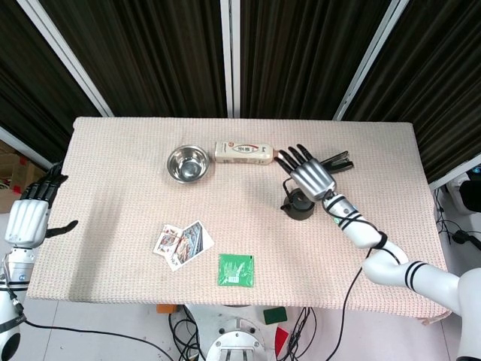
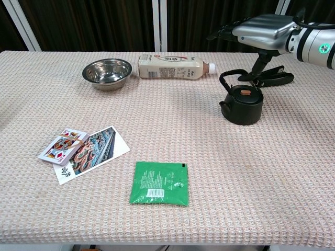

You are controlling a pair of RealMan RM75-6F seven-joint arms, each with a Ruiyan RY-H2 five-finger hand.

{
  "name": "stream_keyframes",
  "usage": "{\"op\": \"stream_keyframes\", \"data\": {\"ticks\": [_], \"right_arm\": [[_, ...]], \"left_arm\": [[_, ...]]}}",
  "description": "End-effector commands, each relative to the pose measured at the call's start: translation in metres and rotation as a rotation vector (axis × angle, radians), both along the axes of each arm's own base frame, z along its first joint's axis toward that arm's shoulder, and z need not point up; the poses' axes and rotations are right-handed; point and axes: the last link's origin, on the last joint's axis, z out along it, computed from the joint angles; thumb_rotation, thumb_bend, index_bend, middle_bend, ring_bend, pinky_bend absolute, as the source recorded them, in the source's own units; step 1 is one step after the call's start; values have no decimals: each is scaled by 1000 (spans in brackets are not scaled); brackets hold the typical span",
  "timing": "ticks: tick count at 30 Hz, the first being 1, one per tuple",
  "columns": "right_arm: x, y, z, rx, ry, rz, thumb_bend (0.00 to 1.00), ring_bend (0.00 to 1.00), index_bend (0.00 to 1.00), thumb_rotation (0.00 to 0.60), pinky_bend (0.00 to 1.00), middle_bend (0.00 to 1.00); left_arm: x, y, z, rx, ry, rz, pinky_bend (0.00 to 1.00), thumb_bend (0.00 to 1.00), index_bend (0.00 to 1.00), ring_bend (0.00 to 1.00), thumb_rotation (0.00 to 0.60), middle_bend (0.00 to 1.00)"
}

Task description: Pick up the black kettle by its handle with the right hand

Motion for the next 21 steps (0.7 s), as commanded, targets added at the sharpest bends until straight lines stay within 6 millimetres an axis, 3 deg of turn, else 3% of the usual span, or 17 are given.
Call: {"op": "stream_keyframes", "data": {"ticks": [1, 4, 8, 15, 18, 21], "right_arm": [[-2, 3, 4, -2, -5, 3, 195, 0, 0, 600, 0, 0], [-4, 6, 7, 10, -13, -3, 200, 0, 0, 600, 0, 0], [-5, 7, 10, 33, -41, -27, 318, 0, 0, 600, 0, 0], [-7, 3, 15, 47, -40, -46, 389, 0, 0, 600, 0, 0], [-7, 2, 15, 61, -41, -65, 520, 0, 0, 600, 0, 6], [-6, 0, 12, 86, -76, -107, 786, 0, 0, 564, 0, 44]], "left_arm": [[1, 0, 0, -1, 1, -2, 194, 18, 127, 121, 582, 148], [2, 0, -1, -3, 1, -5, 194, 18, 127, 121, 583, 148], [3, 0, -2, -6, 3, -8, 194, 18, 127, 121, 583, 148], [4, 0, 0, -3, 5, -11, 194, 18, 127, 121, 587, 148], [5, -1, -1, -4, 5, -10, 194, 19, 127, 121, 587, 148], [4, -2, -1, -6, 5, -7, 194, 18, 127, 121, 587, 148]]}}
